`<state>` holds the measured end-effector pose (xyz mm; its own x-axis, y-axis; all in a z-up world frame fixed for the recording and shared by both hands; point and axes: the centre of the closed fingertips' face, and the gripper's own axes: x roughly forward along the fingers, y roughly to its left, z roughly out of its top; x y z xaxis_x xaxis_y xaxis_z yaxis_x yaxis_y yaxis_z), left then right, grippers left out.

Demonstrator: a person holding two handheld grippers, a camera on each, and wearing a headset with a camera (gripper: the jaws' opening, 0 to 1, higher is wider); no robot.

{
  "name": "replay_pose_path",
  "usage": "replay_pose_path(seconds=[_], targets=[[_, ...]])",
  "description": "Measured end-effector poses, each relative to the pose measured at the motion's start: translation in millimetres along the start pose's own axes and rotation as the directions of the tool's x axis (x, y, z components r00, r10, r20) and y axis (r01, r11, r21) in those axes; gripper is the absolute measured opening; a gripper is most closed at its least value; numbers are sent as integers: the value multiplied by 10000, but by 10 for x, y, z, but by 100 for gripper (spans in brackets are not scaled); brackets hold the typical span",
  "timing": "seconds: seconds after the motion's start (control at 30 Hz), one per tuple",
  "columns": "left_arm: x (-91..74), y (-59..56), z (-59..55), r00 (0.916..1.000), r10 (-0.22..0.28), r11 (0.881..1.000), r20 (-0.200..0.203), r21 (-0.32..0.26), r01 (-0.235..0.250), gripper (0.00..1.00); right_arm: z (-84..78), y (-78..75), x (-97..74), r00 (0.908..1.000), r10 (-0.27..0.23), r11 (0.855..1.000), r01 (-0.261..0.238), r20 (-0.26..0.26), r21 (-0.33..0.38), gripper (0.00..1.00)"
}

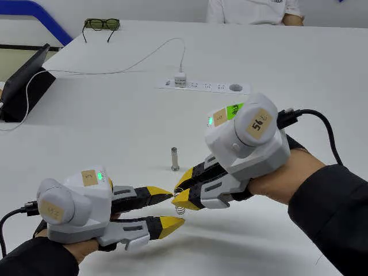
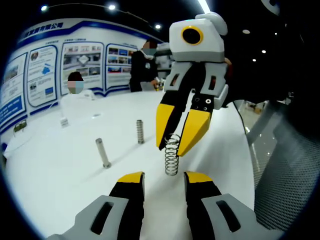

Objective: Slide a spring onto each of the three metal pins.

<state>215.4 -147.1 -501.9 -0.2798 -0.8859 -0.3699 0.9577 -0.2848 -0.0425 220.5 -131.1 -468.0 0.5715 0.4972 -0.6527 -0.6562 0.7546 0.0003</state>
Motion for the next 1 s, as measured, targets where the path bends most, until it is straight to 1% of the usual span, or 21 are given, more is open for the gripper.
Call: replay_pose_path(seconds=[0.17,0.4,0.7,1.0], targets=[[-14,46,-13,9998,182,9997,4,-173,-182,37,-2,-28,-9,10000,-74,10000,74,15,45,12],[-26,92,-13,9993,362,9989,62,-306,-360,42,11,-83,-33,9997,-212,9997,211,87,92,12],[-28,126,-8,9985,522,9976,173,-463,-513,48,18,-162,-74,9988,-461,9987,458,175,205,12],[-38,167,5,9967,761,9952,286,-632,-742,56,45,-227,-92,9974,-667,9975,660,282,257,12]])
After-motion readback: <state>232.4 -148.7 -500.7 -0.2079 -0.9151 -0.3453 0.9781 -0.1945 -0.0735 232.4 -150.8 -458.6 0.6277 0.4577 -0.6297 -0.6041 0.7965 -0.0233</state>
